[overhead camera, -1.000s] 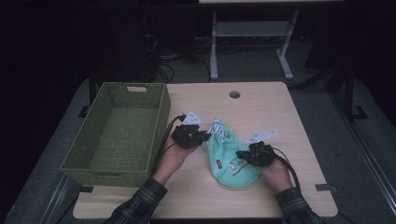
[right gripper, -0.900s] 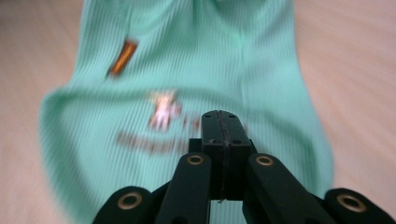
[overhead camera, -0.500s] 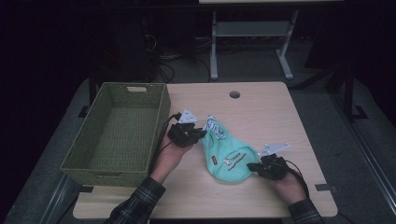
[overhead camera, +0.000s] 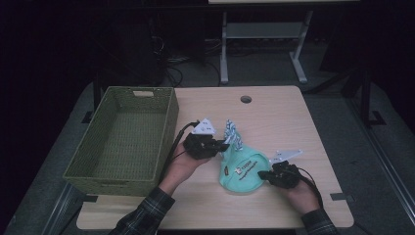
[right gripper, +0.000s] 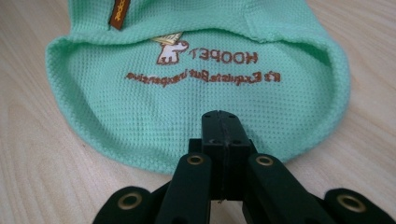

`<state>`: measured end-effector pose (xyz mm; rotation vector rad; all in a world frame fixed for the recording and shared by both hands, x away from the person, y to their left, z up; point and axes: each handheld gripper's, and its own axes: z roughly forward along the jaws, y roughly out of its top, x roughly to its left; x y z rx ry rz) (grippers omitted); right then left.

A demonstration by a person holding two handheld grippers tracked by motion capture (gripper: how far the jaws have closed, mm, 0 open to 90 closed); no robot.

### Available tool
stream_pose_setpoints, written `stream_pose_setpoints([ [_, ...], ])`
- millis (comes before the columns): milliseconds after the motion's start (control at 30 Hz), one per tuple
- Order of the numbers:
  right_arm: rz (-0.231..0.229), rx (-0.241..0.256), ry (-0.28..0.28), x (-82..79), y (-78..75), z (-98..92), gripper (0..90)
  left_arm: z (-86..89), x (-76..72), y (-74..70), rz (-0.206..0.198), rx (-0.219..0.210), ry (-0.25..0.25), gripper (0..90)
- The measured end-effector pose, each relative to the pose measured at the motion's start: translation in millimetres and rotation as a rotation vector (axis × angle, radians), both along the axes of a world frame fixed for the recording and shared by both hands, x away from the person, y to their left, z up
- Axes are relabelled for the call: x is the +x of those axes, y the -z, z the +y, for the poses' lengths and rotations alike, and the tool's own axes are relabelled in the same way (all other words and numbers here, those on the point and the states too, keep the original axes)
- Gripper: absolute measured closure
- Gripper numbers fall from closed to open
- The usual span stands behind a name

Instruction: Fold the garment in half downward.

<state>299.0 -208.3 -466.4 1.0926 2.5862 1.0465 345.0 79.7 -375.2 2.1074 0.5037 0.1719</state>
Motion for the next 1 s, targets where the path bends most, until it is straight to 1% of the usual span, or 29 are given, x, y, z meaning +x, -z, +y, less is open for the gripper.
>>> stream_pose_setpoints([
  [33, 0.0, 0.0, 0.0, 0.1, 0.0, 0.1, 89.8, -2.7, -1.9, 0.6, 0.008, -0.007, 0.01, 82.6],
  [67, -0.002, -0.001, -0.002, 0.3, 0.0, 0.1, 89.8, -5.0, -3.3, 0.9, 0.006, -0.003, 0.026, 82.6],
  [200, -0.002, -0.002, 0.0, 0.5, -0.1, 0.7, 89.8, -15.7, -10.0, 4.0, 0.021, -0.015, 0.087, 82.6],
  [267, -0.003, -0.002, 0.001, 0.4, 0.0, 0.7, 89.8, -22.1, -13.8, 6.5, 0.023, -0.009, 0.118, 82.5],
  [300, -0.003, -0.002, 0.0, 0.4, 0.0, 0.7, 89.8, -24.2, -15.2, 7.7, 0.026, -0.011, 0.126, 82.6],
  [400, -0.003, -0.003, 0.001, 0.4, -0.1, 0.8, 89.8, -32.3, -19.4, 13.4, 0.043, -0.006, 0.162, 82.5],
  [467, -0.004, -0.001, -0.001, 0.5, 0.1, 0.8, 89.8, -36.1, -20.9, 17.1, 0.054, 0.001, 0.177, 82.5],
  [500, -0.006, -0.008, -0.001, 0.4, -0.4, 0.5, 89.8, -37.9, -22.0, 18.9, 0.058, 0.002, 0.18, 82.5],
  [533, -0.007, -0.009, 0.0, 0.3, -0.6, 0.1, 89.8, -40.2, -22.8, 21.6, 0.058, 0.01, 0.191, 82.5],
  [667, -0.01, 0.003, 0.021, 0.3, -4.2, -5.3, 89.8, -46.8, -25.3, 30.5, 0.077, 0.024, 0.205, 82.5],
  [700, -0.022, 0.001, 0.022, 0.7, -5.7, -7.6, 89.8, -48.0, -25.8, 32.0, 0.081, 0.025, 0.207, 82.5],
  [767, -0.025, 0.011, 0.036, 0.5, -7.5, -9.9, 89.8, -51.9, -27.6, 35.9, 0.091, 0.028, 0.216, 82.5],
  [800, -0.031, 0.015, 0.039, 1.0, -7.8, -11.4, 89.8, -53.9, -28.9, 37.3, 0.091, 0.032, 0.22, 82.5],
  [900, -0.031, 0.012, 0.055, 1.3, -9.5, -16.2, 89.8, -59.6, -31.9, 41.4, 0.093, 0.046, 0.245, 82.5],
  [933, -0.036, 0.015, 0.057, 1.7, -10.0, -17.5, 89.8, -62.0, -33.6, 43.6, 0.102, 0.04, 0.244, 82.5],
  [1000, -0.039, 0.019, 0.07, 1.8, -11.4, -21.0, 89.8, -66.8, -35.6, 50.5, 0.109, 0.052, 0.257, 82.3],
])
